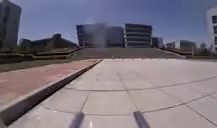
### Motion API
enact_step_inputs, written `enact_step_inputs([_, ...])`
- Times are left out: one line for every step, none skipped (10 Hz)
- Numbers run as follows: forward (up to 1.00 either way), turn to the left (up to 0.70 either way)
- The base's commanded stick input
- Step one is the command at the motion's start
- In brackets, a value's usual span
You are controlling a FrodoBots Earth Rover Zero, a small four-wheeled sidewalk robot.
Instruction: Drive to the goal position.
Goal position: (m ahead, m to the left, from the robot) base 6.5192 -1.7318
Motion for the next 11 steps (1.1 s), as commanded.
enact_step_inputs([1.0, 0.0])
enact_step_inputs([1.0, 0.0])
enact_step_inputs([1.0, 0.0])
enact_step_inputs([1.0, 0.0])
enact_step_inputs([1.0, 0.0])
enact_step_inputs([1.0, 0.0])
enact_step_inputs([1.0, 0.0])
enact_step_inputs([1.0, -0.15])
enact_step_inputs([1.0, -0.27])
enact_step_inputs([1.0, -0.27])
enact_step_inputs([1.0, -0.26])
